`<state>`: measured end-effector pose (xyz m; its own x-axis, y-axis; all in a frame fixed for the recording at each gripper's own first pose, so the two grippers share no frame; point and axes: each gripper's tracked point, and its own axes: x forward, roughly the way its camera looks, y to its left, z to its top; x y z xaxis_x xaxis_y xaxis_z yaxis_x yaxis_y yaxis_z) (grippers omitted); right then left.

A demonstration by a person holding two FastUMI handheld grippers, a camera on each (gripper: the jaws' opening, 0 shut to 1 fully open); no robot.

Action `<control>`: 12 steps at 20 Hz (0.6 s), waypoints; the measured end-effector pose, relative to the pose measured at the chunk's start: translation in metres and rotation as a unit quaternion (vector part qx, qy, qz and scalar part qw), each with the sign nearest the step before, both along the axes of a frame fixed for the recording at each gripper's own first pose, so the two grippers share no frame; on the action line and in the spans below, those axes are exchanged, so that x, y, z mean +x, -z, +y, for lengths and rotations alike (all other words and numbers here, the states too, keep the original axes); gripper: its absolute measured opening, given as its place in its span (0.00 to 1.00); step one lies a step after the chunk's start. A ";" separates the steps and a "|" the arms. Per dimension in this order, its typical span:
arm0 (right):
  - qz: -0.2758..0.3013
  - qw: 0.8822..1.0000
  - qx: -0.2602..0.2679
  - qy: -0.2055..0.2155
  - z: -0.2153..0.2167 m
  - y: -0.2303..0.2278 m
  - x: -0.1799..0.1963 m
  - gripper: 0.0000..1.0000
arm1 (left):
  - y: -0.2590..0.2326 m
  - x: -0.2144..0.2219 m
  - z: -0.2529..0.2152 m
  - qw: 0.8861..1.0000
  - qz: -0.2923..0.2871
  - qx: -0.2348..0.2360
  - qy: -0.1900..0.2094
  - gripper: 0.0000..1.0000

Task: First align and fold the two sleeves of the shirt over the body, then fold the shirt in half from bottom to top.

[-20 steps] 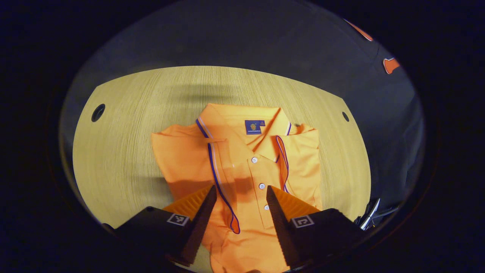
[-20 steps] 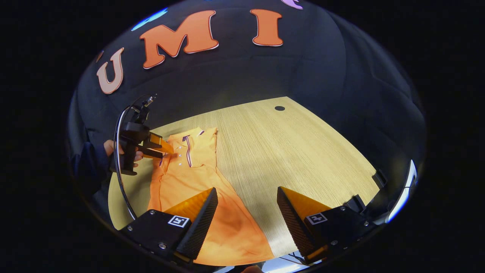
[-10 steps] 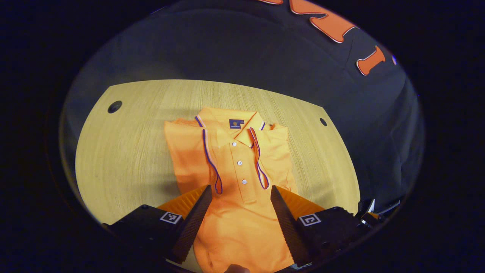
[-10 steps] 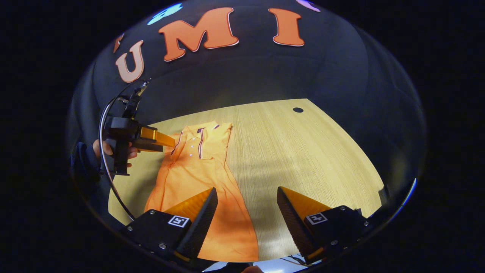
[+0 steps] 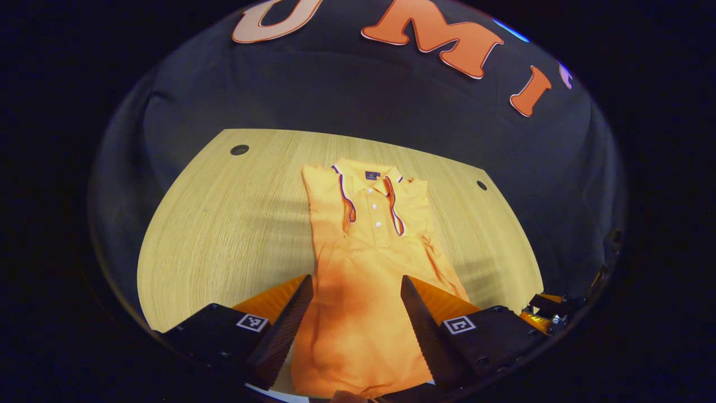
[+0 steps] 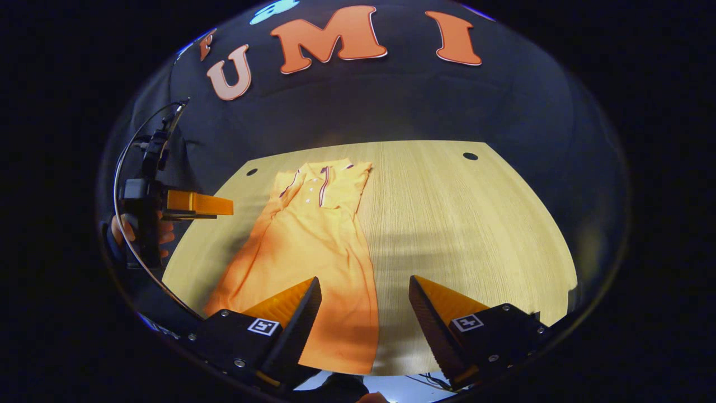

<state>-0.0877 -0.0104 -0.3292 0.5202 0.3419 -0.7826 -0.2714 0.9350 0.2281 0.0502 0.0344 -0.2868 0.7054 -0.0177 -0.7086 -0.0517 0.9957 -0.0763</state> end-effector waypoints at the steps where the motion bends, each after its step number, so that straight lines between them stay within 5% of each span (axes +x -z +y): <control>1: 0.006 1.000 -0.002 -0.008 -0.001 0.004 -0.005 0.96 | 0.002 -0.014 0.006 1.000 0.000 0.015 -0.004 0.98; 12: 0.072 0.995 -0.031 -0.063 -0.012 0.051 -0.073 0.97 | 0.071 -0.132 0.021 0.995 0.080 0.059 -0.010 0.99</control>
<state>-0.1606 -0.0222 -0.3801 0.3574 0.3465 -0.8673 -0.3566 0.9089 0.2162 -0.0822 0.0559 -0.3576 0.5826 0.0857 -0.8082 -0.0743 0.9959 0.0520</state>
